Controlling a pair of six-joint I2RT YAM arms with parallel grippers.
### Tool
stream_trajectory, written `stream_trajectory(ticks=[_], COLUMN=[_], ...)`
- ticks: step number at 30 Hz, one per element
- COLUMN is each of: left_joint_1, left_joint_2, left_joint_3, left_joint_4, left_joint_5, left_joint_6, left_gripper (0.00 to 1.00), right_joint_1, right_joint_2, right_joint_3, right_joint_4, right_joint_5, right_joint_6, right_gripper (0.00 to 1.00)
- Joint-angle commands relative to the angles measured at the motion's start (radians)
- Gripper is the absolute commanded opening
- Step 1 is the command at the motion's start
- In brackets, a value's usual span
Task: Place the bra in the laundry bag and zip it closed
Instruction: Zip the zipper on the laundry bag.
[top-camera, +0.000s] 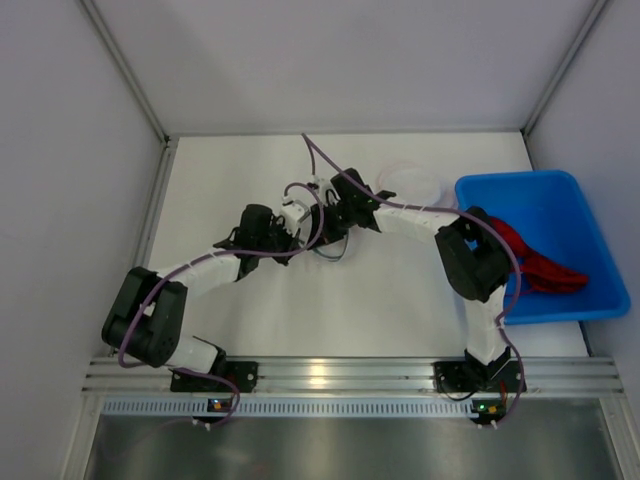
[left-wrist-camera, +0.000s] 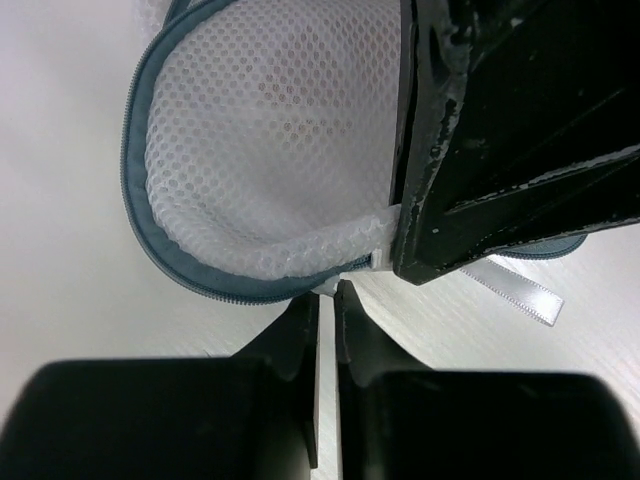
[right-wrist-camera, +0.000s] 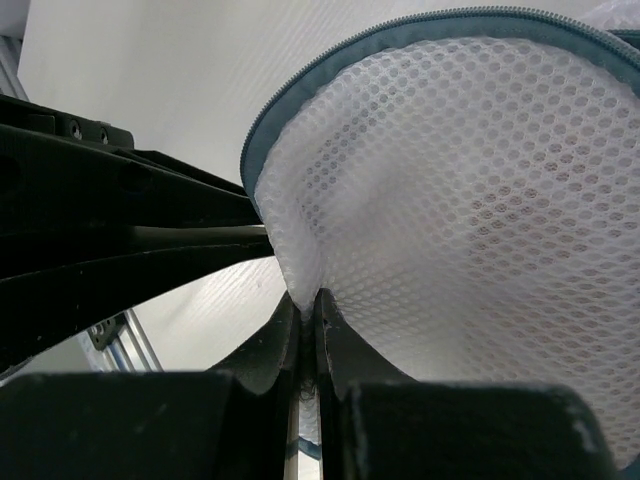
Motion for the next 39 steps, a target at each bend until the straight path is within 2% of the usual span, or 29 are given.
stream_trajectory(ticks=[1,13,17,21,29,36,39], left_joint_1=[0.002,0.046,0.048,0.054,0.106,0.132,0.132], left_joint_2=[-0.004,-0.058,-0.047,-0.024,-0.020,-0.060,-0.058], left_joint_3=[0.034,0.023,0.055,0.096,0.121,0.113,0.126], left_joint_4=[0.045,-0.008,-0.079,-0.169,-0.205,-0.228,-0.228], left_joint_5=[0.006,0.051,0.071,0.060,0.062,0.215,0.250], left_joint_6=[-0.003,0.036,0.104,0.129,0.105,0.024,-0.046], left_gripper=[0.00,0.00,0.00,0.00,0.00,0.00,0.00], right_joint_1=[-0.018,-0.035,-0.033,-0.036,-0.050,-0.099,-0.101], right_joint_2=[0.022,0.023,0.014,0.009,-0.032,-0.101,-0.138], right_joint_3=[-0.001,-0.005,-0.014,-0.015,-0.034,-0.053,-0.057], right_joint_4=[0.023,0.006,-0.003,-0.034,-0.077,-0.083,-0.077], right_joint_5=[-0.033,-0.037,-0.033,-0.034,-0.050,-0.016,0.027], right_joint_6=[0.038,0.006,-0.037,-0.164,-0.362,-0.560,-0.614], right_gripper=[0.00,0.00,0.00,0.00,0.00,0.00,0.19])
